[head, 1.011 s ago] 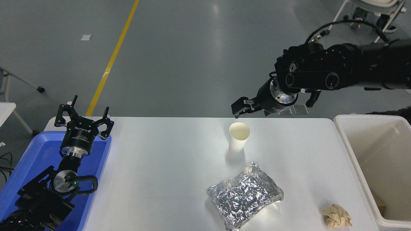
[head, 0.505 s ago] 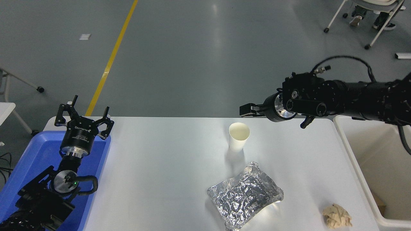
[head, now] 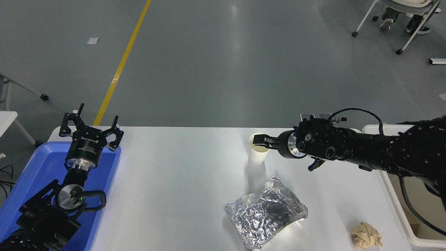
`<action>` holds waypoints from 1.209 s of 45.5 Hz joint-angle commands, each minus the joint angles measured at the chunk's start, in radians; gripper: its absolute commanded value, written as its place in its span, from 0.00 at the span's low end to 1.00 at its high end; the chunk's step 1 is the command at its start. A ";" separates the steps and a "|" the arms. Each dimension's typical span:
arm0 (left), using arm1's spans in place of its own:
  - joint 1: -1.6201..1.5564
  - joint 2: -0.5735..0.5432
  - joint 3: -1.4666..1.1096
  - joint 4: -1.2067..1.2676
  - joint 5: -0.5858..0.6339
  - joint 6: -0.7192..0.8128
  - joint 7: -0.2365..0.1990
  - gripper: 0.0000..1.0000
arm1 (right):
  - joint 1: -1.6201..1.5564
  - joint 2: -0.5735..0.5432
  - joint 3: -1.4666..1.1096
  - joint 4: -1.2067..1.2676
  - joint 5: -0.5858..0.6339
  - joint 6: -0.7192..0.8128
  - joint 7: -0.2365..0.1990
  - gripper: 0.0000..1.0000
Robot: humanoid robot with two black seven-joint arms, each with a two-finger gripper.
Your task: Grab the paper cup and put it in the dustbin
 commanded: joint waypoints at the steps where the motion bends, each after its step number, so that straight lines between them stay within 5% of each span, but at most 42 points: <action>1: 0.000 0.000 0.000 0.000 0.000 0.000 0.000 1.00 | -0.027 0.012 0.013 -0.020 0.000 -0.007 -0.012 0.16; 4: 0.000 0.000 0.000 0.000 0.000 0.000 0.000 1.00 | -0.026 0.010 0.013 -0.023 0.001 -0.008 -0.022 0.00; 30: 0.000 0.000 0.001 0.000 0.000 0.000 0.000 1.00 | 0.049 -0.008 0.001 0.037 0.001 0.012 -0.022 0.00; 41: 0.000 0.000 0.001 0.000 0.000 0.000 0.000 1.00 | 0.347 -0.213 -0.108 0.345 0.003 0.108 -0.022 0.00; 55: 0.003 0.002 0.000 0.000 0.000 0.000 0.000 1.00 | 0.937 -0.477 -0.249 0.733 0.013 0.514 -0.017 0.00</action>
